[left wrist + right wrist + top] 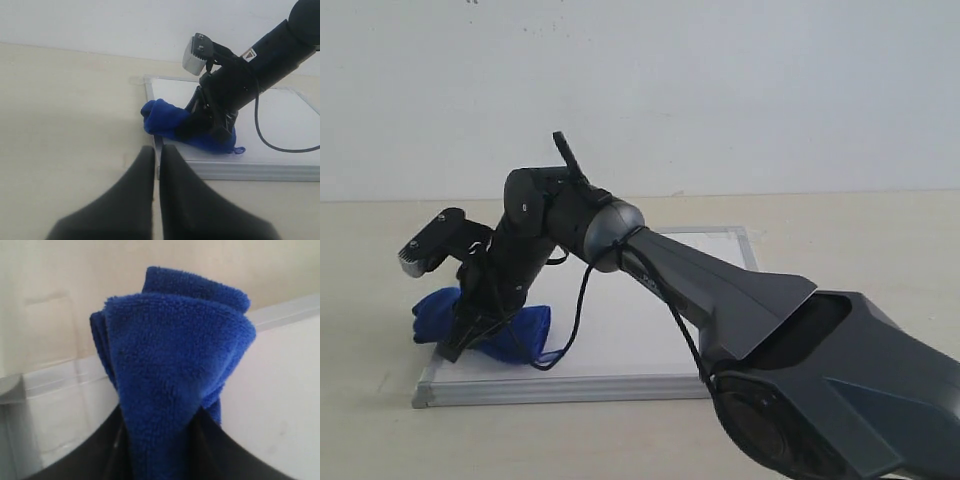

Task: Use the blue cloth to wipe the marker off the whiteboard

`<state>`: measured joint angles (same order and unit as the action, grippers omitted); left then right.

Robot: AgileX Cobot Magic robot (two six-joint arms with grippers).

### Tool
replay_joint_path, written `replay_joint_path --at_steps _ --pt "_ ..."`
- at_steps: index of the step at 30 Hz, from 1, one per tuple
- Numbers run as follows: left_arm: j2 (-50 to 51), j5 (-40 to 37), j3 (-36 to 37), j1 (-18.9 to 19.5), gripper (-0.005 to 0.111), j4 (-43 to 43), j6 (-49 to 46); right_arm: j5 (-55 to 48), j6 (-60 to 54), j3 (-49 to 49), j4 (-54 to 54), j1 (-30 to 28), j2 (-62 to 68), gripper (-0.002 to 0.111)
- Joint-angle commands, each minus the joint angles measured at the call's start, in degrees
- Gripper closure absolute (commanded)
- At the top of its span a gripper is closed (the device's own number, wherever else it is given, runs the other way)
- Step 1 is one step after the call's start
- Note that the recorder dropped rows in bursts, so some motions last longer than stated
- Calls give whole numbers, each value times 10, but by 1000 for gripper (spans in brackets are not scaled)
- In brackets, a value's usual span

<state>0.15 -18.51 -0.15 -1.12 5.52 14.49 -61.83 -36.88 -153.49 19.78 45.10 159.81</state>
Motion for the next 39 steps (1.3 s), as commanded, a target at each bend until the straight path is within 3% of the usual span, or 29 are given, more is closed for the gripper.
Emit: replay_joint_path --at_steps 1,4,8,11,21,25,28,31,35,39 --pt "-1 5 2 -1 103 0 6 -69 -7 8 26 11 8 109" --pt "-1 5 2 -1 103 0 6 -55 7 8 -27 11 8 109" --pt "-1 5 2 -1 103 0 6 37 104 8 -221 11 13 109" --pt "-1 5 2 -1 103 0 6 74 140 8 -290 11 19 109" --pt "-1 5 2 -1 103 0 6 -39 -47 8 59 19 19 109" --pt "-1 5 2 -1 103 0 6 -13 -45 8 16 18 19 109" --pt "-1 5 2 -1 103 0 6 93 82 8 -246 6 19 109" --pt "-1 5 2 -1 103 0 6 150 154 8 -320 -20 19 109" --pt "-1 5 2 -1 103 0 6 124 183 8 -302 -45 19 109" --pt "-1 5 2 -1 103 0 6 22 56 8 -104 -24 16 109"
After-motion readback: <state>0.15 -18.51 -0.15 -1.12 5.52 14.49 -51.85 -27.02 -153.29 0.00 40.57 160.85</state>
